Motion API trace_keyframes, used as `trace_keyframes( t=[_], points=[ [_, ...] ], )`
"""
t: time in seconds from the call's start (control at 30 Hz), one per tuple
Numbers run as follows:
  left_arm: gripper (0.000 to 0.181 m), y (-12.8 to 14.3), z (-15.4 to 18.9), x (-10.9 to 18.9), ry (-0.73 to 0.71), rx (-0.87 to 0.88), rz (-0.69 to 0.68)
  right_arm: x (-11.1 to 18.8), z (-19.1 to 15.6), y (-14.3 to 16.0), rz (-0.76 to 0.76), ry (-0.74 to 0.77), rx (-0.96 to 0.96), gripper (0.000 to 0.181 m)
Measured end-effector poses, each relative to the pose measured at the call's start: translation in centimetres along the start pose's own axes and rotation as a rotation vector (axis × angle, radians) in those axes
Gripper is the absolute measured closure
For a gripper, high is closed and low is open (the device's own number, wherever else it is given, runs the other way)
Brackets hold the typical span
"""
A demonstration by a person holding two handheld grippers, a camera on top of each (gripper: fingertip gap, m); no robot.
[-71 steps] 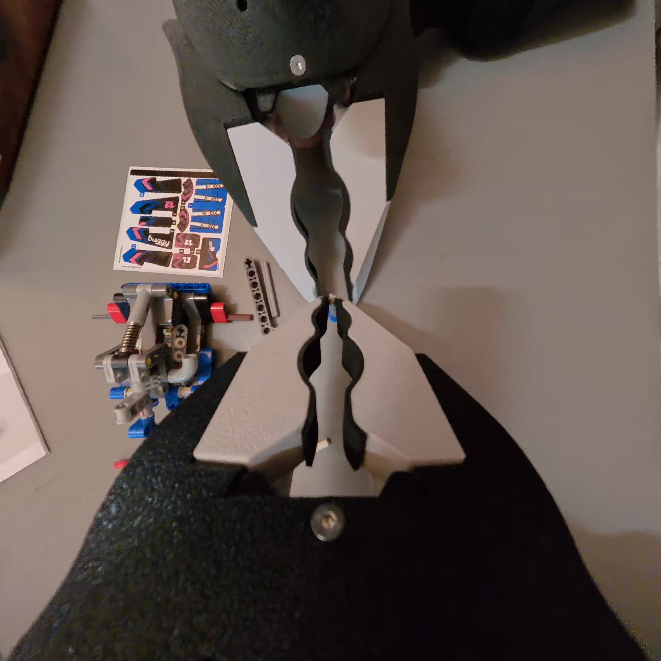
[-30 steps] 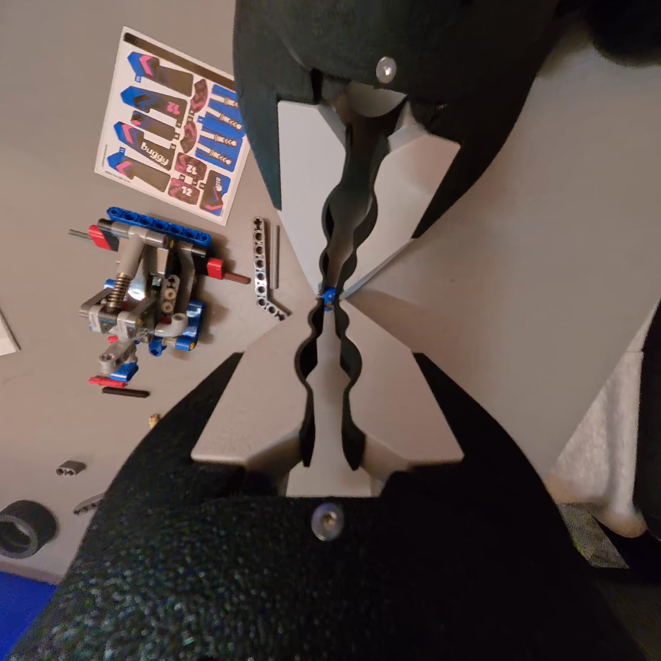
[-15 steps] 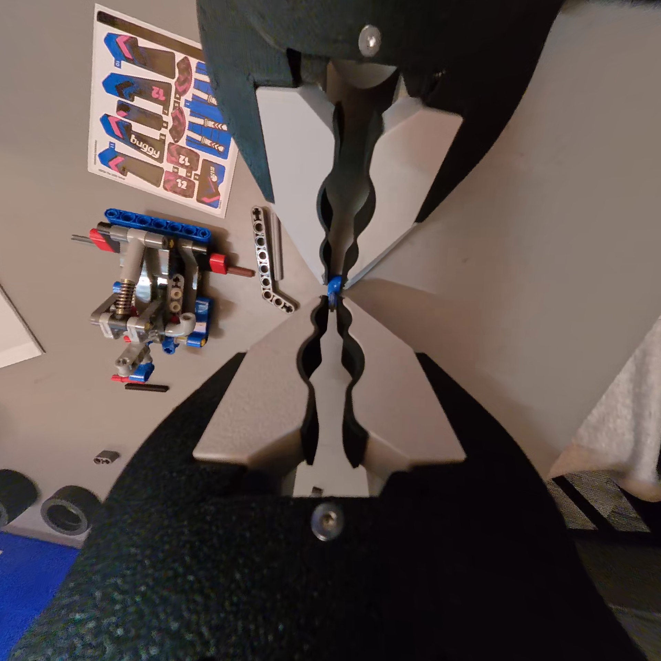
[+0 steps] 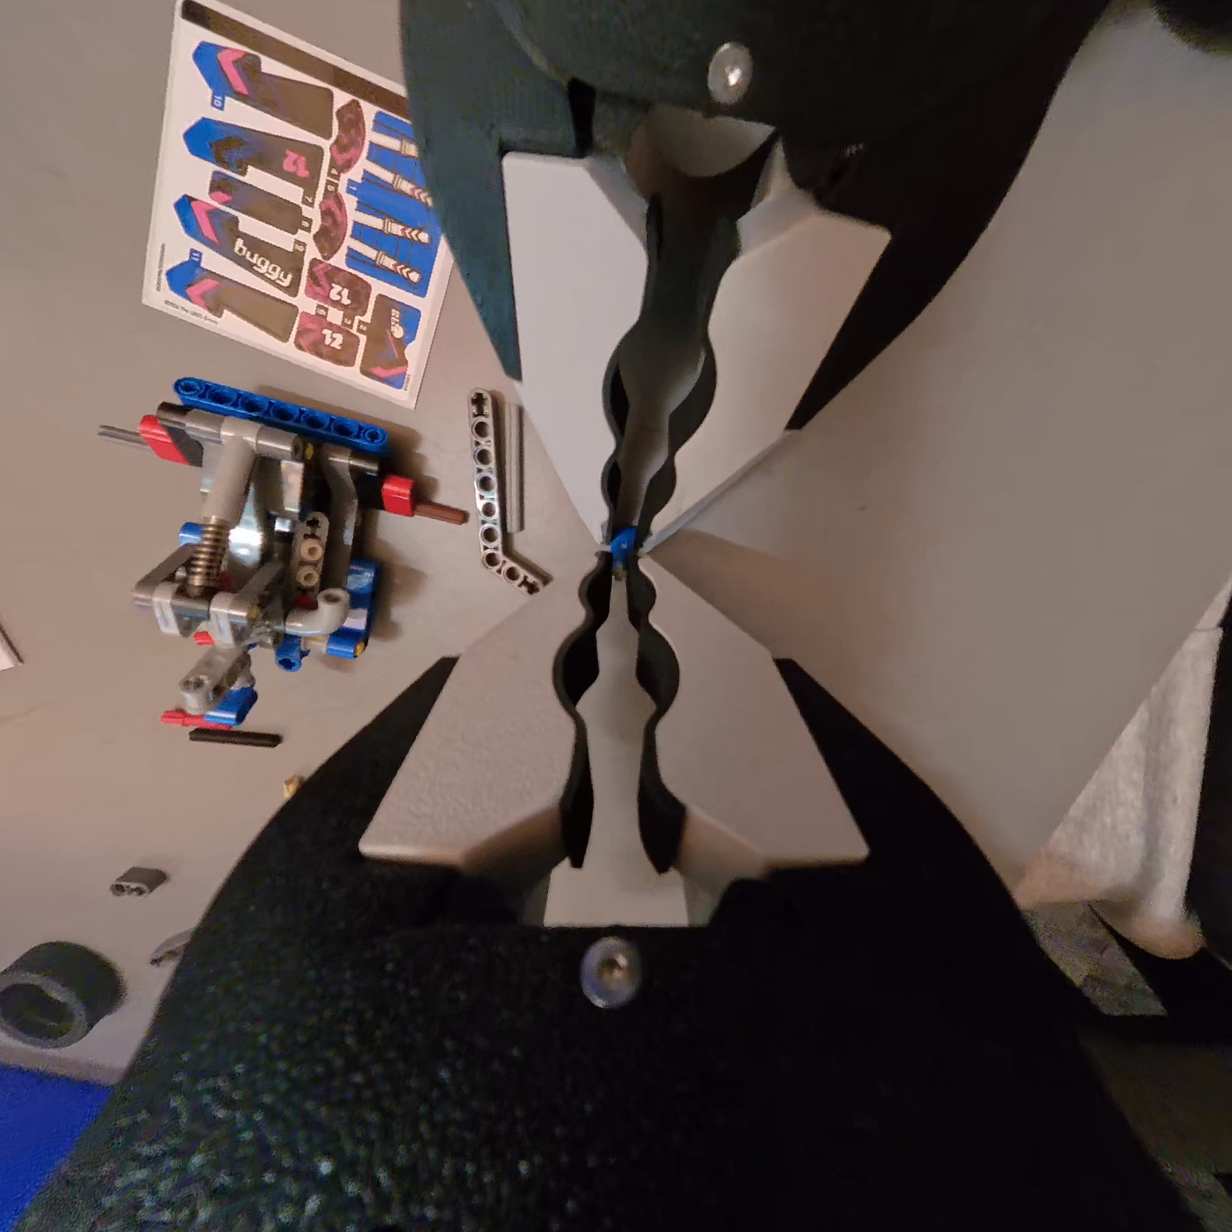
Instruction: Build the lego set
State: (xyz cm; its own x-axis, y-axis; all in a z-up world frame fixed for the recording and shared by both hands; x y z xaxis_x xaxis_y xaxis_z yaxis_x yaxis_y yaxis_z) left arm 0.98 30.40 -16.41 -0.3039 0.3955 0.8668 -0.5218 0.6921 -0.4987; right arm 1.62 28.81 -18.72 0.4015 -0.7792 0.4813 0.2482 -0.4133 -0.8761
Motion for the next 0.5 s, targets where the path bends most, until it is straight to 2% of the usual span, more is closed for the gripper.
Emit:
trace_keyframes(
  t=[0.03,0.5],
  points=[
    [0.179,0.03,-0.01,-0.01,0.004,0.01,0.014,0.0,0.01,0.0,0.0,-0.001,-0.002,0.175],
    [0.18,0.78,-0.07,-0.55,0.011,0.2,0.228,0.05,0.17,-0.04,0.002,0.027,0.024,0.168]
  ],
)
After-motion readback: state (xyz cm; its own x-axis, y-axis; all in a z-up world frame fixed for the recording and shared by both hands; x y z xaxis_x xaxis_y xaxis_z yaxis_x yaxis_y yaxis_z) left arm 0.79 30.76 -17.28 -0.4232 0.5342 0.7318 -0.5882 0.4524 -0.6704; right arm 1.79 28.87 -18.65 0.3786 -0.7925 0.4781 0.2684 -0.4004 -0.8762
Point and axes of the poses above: each gripper's, where its closed fingertips meet, x back along the fingers, y out of its underside, z = x × y across the jaws, the point moved 2 cm from there along x, back along the fingers, and after that the axes turned 12 degrees about z, right-handed, at the moved point
